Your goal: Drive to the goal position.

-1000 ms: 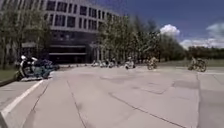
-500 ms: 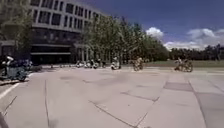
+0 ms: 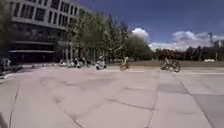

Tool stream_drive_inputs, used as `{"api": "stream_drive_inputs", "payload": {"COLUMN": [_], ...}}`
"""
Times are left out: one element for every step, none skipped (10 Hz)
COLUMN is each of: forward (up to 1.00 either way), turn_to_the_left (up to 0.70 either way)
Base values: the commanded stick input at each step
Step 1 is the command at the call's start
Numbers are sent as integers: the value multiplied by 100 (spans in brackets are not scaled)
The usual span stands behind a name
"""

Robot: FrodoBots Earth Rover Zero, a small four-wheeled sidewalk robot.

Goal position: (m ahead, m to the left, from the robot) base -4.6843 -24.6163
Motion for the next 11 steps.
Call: {"api": "stream_drive_inputs", "payload": {"forward": [85, 85, 85, 85, 85, 85, 85, 85, 85, 85, 85], "turn_to_the_left": [-33, -33, -33, -33, -33, -33, -33, -33, -33, -33, -33]}}
